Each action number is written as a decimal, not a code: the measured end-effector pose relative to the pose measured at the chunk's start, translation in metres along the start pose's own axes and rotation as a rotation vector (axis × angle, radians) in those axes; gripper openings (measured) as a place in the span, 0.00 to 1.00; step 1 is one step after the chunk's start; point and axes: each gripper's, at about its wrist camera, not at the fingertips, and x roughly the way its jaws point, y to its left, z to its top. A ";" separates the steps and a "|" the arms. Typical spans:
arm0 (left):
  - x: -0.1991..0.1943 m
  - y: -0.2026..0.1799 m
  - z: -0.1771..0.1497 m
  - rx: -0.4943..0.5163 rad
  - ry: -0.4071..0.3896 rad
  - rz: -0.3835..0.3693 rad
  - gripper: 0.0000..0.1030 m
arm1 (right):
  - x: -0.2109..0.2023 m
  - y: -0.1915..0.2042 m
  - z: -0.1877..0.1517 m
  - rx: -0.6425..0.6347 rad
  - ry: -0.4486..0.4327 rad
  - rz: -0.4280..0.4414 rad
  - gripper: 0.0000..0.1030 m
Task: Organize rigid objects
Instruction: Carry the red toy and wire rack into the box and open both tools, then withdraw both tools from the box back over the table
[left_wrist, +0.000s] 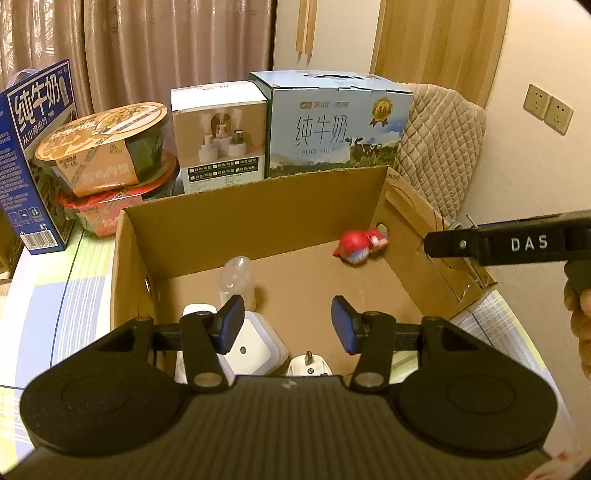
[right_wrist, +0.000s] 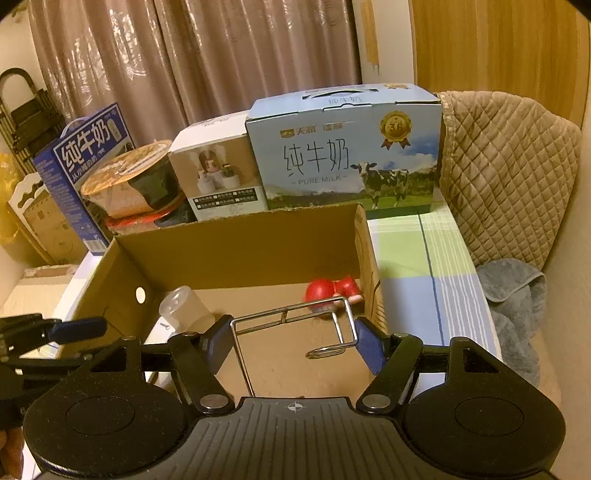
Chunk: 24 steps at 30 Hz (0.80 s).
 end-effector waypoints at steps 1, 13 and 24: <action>0.000 0.001 0.000 -0.002 0.001 0.001 0.45 | 0.001 0.001 0.001 0.001 0.001 0.001 0.65; 0.000 0.008 -0.005 -0.013 0.009 0.007 0.45 | 0.009 0.002 0.000 0.023 0.009 0.005 0.65; -0.002 0.012 -0.010 -0.029 0.007 0.005 0.45 | 0.005 -0.007 0.004 0.082 -0.090 0.031 0.83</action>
